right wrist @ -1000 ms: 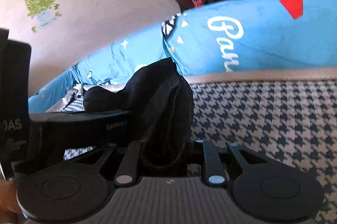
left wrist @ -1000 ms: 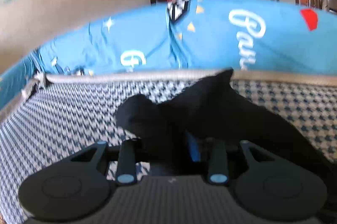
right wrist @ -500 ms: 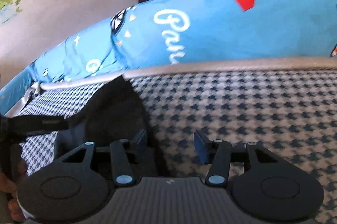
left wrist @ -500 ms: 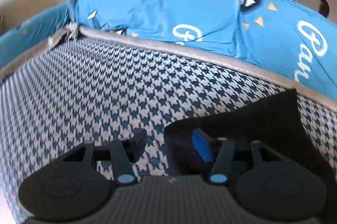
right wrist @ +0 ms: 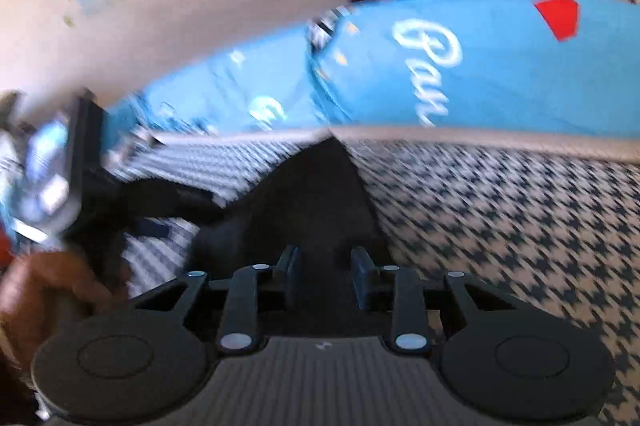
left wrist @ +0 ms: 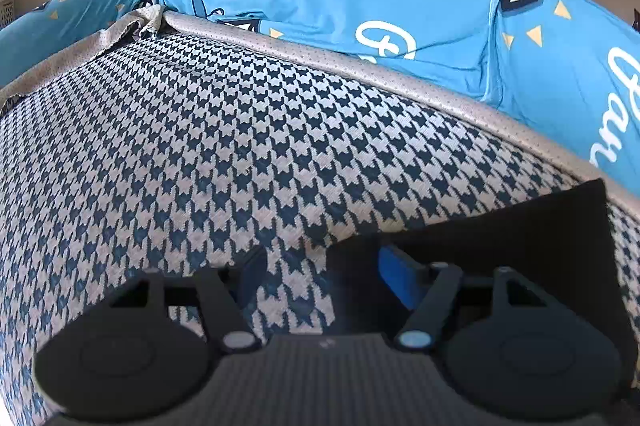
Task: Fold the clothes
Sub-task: 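Lower the black bundle back onto the sofa seat with both grippers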
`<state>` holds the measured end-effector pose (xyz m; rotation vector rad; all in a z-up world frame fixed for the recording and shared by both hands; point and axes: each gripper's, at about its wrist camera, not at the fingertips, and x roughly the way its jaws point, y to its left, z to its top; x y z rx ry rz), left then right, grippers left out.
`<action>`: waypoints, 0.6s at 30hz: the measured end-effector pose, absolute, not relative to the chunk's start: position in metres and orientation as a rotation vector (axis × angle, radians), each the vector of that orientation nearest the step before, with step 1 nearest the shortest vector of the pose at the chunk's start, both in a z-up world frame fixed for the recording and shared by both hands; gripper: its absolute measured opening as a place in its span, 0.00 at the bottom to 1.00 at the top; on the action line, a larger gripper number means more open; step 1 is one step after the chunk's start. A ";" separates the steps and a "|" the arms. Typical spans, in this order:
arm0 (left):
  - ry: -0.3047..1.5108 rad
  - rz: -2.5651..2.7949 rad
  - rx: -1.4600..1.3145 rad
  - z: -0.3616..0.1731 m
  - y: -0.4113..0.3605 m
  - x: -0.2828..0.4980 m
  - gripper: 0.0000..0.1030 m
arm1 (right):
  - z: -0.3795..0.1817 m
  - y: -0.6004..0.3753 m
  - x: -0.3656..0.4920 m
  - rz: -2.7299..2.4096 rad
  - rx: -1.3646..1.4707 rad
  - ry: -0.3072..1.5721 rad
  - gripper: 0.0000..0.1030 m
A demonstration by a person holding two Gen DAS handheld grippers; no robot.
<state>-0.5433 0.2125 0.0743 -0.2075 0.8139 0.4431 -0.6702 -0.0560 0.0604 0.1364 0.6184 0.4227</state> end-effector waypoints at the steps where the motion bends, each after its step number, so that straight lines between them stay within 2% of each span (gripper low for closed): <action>1: 0.816 0.443 -0.200 0.073 0.212 -0.543 0.67 | 0.056 -0.055 -0.668 0.403 0.129 0.639 0.26; 4: 0.820 0.447 -0.180 0.071 0.211 -0.542 0.72 | 0.046 -0.058 -0.662 0.351 0.132 0.682 0.25; 6: 0.822 0.454 -0.184 0.070 0.213 -0.542 0.77 | 0.042 -0.063 -0.659 0.338 0.157 0.707 0.30; 14: 0.793 0.430 -0.195 0.089 0.208 -0.558 0.76 | 0.044 -0.066 -0.661 0.332 0.182 0.734 0.32; 18: 0.782 0.375 -0.217 0.105 0.199 -0.573 0.86 | 0.051 -0.066 -0.664 0.325 0.191 0.752 0.35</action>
